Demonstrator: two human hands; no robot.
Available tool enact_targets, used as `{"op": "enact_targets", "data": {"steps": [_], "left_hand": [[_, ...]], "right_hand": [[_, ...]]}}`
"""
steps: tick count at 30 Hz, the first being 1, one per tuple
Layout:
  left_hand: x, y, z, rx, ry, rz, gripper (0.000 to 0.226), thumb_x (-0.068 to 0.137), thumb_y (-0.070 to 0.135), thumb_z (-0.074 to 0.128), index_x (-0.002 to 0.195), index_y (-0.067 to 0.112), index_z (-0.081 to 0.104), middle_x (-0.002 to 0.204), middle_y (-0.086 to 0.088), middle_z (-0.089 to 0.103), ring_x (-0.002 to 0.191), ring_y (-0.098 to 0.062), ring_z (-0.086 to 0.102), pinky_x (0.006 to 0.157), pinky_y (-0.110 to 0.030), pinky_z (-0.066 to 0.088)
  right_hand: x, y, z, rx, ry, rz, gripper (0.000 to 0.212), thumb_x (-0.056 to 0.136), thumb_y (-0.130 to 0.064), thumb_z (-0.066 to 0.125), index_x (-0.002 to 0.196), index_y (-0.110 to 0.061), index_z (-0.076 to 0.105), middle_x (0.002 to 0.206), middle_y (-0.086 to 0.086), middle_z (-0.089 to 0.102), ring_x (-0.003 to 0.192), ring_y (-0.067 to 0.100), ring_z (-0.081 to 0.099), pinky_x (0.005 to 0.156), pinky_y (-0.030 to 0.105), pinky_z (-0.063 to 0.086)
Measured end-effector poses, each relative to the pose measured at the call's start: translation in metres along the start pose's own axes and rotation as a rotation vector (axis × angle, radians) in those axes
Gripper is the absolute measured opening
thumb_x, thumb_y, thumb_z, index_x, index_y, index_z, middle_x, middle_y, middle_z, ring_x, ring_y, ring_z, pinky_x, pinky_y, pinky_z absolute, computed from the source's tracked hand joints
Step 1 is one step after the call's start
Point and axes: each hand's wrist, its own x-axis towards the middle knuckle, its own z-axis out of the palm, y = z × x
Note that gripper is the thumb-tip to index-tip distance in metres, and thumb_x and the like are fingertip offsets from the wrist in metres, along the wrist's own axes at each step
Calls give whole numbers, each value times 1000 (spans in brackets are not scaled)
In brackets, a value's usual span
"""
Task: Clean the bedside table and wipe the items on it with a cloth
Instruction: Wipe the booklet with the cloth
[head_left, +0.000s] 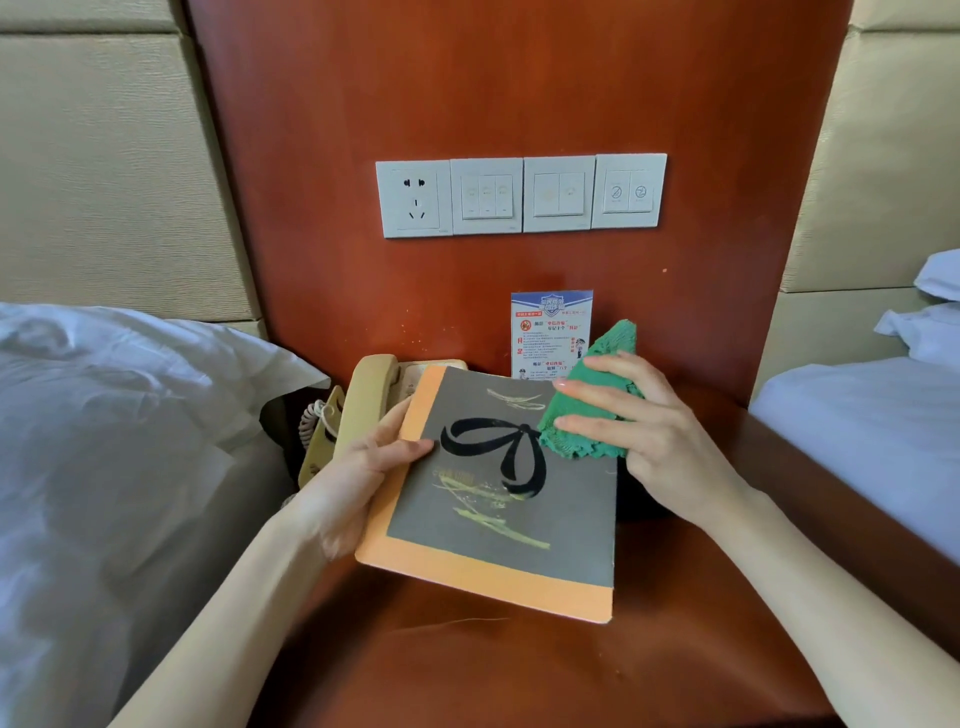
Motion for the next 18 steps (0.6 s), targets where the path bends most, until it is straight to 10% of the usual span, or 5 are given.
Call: {"op": "enact_targets", "data": {"steps": [7, 11, 18], "left_hand": [[5, -10, -4, 208, 17, 95, 61, 96, 14, 54, 141, 50, 33, 127, 1, 64, 105, -21, 68, 81, -33, 56], [5, -8, -3, 158, 43, 232, 54, 96, 10, 53, 135, 47, 43, 119, 3, 69, 99, -19, 70, 69, -26, 57], [5, -10, 0, 225, 131, 410, 57, 97, 8, 51, 144, 38, 35, 134, 8, 58, 120, -16, 59, 103, -43, 45]], "right_hand": [[-3, 4, 4, -179, 12, -17, 53, 81, 11, 32, 110, -9, 71, 127, 11, 61, 119, 29, 45, 93, 45, 42], [-1, 6, 1, -192, 29, 123, 44, 81, 14, 48, 111, -7, 70, 123, 16, 62, 109, 29, 44, 83, 46, 47], [-4, 10, 3, 68, 260, 520, 50, 79, 19, 55, 120, -7, 64, 114, 7, 58, 102, 16, 46, 86, 16, 40]]}}
